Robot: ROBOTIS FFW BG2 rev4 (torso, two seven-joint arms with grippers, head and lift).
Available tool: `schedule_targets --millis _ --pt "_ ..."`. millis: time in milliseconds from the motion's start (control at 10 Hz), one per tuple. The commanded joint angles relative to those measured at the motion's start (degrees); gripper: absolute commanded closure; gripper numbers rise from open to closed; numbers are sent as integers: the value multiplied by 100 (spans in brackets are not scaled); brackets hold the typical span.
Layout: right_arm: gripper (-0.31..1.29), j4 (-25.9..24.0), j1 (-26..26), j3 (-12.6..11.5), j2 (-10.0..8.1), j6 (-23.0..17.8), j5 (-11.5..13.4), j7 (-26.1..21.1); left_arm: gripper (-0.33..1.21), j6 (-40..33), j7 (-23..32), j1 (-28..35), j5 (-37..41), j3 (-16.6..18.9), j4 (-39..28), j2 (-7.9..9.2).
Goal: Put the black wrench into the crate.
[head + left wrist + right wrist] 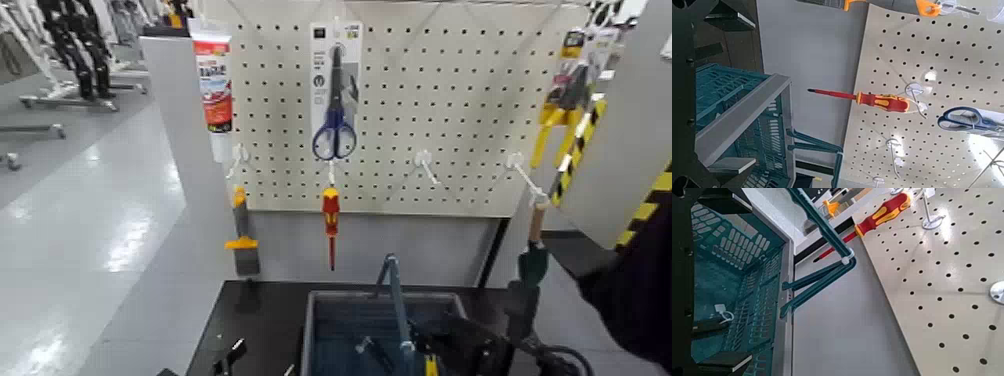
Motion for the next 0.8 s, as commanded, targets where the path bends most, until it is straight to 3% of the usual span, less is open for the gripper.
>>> schedule_targets --millis 100,200,500,800 --pt "-2 -203 13 -20 13 -161 43 23 10 -9 0 0 0 -1 -9 0" --pt "-1 -414 92 -29 -14 -399 421 -21 10 -9 0 0 0 -1 -9 0" --pt "0 -739 663 6 -5 -1620 922 -592 10 -26 0 9 0 17 -18 0" --pt "0 -906 1665 296 -110 -3123 1010 -2025 10 -26 -26 18 0 34 -18 9"
